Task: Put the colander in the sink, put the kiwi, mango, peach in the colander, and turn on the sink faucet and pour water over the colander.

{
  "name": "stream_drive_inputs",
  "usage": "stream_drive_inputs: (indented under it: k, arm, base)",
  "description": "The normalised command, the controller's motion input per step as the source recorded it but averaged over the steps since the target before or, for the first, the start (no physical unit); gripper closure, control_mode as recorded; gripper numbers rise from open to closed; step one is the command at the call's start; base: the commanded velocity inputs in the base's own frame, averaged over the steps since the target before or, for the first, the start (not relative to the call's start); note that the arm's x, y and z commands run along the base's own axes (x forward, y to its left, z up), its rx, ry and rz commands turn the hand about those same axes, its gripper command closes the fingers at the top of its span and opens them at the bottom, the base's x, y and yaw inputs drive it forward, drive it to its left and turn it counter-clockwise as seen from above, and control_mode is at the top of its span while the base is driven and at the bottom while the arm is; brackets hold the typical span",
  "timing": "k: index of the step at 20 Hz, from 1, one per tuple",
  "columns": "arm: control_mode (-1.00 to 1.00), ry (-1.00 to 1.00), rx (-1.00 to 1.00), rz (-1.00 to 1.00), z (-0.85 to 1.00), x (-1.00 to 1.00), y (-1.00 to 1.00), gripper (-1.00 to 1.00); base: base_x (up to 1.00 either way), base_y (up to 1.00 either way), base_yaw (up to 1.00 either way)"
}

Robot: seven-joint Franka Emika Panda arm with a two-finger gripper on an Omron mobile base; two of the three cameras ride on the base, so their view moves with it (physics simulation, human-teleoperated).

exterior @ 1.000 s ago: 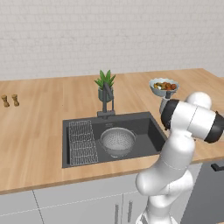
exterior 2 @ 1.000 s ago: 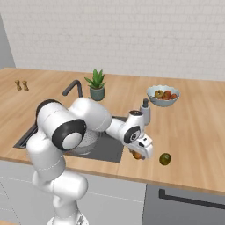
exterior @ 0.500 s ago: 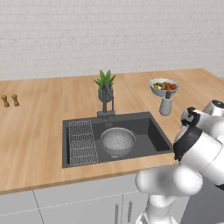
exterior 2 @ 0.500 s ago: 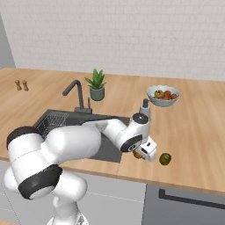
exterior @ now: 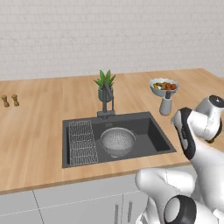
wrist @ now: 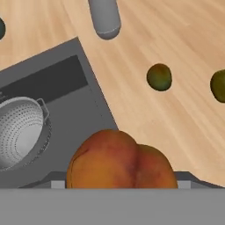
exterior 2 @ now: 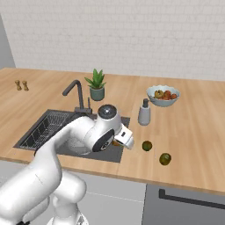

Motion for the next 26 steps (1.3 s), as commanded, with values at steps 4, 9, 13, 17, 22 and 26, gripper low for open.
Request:
stream_drive_inputs:
  k: [4, 9, 13, 17, 22, 26]
  arm:
    - [-1.00, -0.07, -0.01, 0.18, 0.86, 0.00, 0.81, 1.00]
    - [-1.00, -0.04, 0.00, 0.17, 0.41, 0.05, 0.62, 1.00]
    - [-1.00, 0.00, 0.01, 0.28, 0.00, 0.31, 0.45, 1.00]
    - [-1.00, 0.00, 0.04, 0.32, -0.01, 0.39, 0.41, 1.00]
    - [-1.00, 0.00, 0.01, 0.12, -0.25, 0.39, 0.41, 1.00]
    - [-1.00, 0.10, -0.03, 0.07, -0.56, 0.59, 0.42, 1.00]
  base:
    - [0.00, 0.00, 0.00]
    - [0.00, 0.00, 0.00]
    - [0.00, 0.00, 0.00]
    - [0.00, 0.00, 0.00]
    - [0.00, 0.00, 0.00]
    - [0.00, 0.00, 0.00]
